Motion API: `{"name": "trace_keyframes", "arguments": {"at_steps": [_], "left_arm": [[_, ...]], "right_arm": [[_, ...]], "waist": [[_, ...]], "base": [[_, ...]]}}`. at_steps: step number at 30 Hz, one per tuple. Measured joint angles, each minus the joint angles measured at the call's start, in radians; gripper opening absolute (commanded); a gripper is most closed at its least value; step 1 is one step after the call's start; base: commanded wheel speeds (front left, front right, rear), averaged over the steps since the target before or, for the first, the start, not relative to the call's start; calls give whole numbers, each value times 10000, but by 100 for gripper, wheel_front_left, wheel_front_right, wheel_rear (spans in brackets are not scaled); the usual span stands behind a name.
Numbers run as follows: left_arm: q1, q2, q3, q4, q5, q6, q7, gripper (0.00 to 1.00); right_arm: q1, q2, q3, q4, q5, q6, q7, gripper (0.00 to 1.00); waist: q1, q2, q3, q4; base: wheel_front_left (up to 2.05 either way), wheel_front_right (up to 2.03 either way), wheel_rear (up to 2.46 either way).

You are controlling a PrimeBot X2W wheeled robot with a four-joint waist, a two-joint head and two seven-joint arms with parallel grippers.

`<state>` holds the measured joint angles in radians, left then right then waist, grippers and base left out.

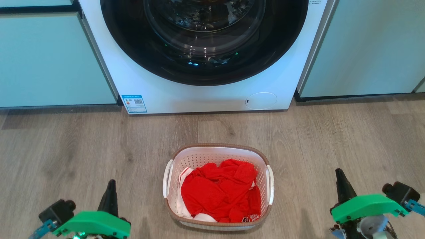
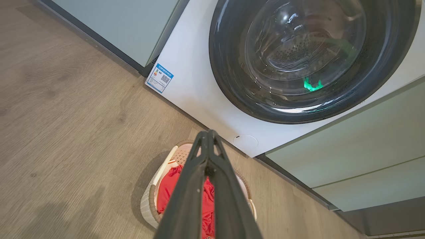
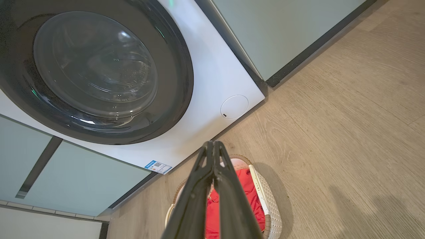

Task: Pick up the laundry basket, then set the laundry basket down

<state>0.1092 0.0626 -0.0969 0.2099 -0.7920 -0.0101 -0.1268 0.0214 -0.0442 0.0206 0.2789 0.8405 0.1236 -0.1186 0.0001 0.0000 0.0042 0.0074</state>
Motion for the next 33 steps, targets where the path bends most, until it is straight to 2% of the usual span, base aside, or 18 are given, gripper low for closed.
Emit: {"name": "trace_keyframes", "arguments": {"at_steps": [33], "left_arm": [[-637, 13, 520, 284, -3870, -520, 920, 0]], "right_arm": [[-253, -36, -541, -13, 3607, 0, 911, 0]], "waist": [[0, 0, -4, -34]], "base": [[0, 0, 0]]}}
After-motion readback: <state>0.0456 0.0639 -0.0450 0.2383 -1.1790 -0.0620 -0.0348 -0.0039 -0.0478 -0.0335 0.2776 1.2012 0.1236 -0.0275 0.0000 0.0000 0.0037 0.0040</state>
